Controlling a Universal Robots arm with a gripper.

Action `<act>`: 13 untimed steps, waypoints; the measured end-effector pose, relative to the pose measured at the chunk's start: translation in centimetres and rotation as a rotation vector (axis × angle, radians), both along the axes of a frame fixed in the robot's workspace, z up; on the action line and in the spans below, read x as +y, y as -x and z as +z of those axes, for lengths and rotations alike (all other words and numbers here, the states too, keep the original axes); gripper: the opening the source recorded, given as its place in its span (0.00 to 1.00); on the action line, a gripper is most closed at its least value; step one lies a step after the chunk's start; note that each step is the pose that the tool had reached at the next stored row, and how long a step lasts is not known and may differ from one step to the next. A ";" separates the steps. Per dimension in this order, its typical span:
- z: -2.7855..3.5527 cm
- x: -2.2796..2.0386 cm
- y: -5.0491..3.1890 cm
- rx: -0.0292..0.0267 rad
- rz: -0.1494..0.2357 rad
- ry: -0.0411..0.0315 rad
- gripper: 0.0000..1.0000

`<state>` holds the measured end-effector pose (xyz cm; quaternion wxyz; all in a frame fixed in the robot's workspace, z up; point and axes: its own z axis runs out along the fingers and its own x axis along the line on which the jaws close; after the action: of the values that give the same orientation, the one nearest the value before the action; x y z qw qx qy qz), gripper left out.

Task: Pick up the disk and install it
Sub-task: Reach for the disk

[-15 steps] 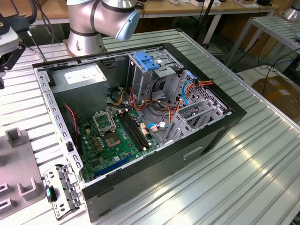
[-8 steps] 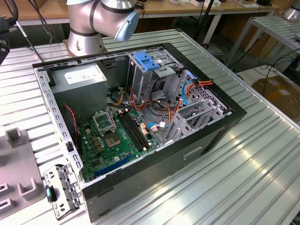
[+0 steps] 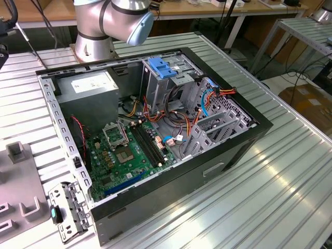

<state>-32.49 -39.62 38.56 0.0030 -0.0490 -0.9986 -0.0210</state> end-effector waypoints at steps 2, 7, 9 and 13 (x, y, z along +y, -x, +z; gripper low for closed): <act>0.00 0.00 0.36 -0.0001 0.000 -0.0001 0.11; 0.00 0.00 2.38 0.0001 0.000 0.0000 0.11; -0.01 0.00 2.93 0.0000 0.000 -0.0001 0.11; -0.01 0.00 3.17 0.0002 0.000 0.0000 0.11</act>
<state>-35.66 -39.62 38.55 0.0031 -0.0490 -0.9986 -0.0210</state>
